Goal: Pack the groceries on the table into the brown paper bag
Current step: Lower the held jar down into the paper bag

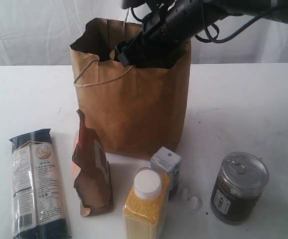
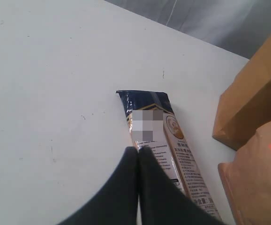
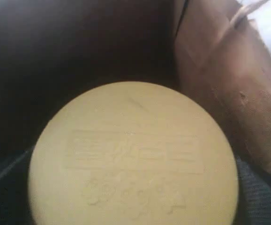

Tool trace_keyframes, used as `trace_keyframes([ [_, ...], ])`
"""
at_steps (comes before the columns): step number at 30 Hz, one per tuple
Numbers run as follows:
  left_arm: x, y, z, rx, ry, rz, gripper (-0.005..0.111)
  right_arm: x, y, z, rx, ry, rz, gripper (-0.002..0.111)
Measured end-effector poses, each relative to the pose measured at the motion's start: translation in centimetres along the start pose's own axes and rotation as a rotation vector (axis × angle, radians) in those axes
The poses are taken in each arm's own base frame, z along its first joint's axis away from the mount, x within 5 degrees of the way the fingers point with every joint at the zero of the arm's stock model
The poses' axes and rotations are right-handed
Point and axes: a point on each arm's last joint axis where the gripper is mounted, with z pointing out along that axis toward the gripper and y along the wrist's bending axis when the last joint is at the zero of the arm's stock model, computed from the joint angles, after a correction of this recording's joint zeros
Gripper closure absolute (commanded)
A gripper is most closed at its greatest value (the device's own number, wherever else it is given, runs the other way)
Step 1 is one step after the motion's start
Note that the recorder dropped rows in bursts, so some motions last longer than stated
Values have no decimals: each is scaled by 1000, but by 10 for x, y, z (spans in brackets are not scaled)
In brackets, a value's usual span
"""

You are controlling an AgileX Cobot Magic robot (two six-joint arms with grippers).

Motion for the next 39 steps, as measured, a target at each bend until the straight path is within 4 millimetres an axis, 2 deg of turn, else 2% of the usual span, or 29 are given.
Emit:
trace_keyframes([
  [3, 0, 0, 0, 0, 0, 0, 107, 1, 1, 0, -11, 15, -13, 90],
  [8, 0, 0, 0, 0, 0, 0, 107, 3, 3, 0, -31, 35, -16, 48],
  [11, 0, 0, 0, 0, 0, 0, 107, 4, 4, 0, -39, 45, -18, 37],
  [24, 0, 0, 0, 0, 0, 0, 107, 2, 10, -1, -33, 48, -25, 35],
  [31, 0, 0, 0, 0, 0, 0, 107, -7, 17, -16, -10, 16, -32, 35],
  [36, 0, 0, 0, 0, 0, 0, 107, 6, 14, 1, -24, 124, -41, 35],
  [39, 0, 0, 0, 0, 0, 0, 107, -6, 16, -8, -6, 84, -41, 35],
])
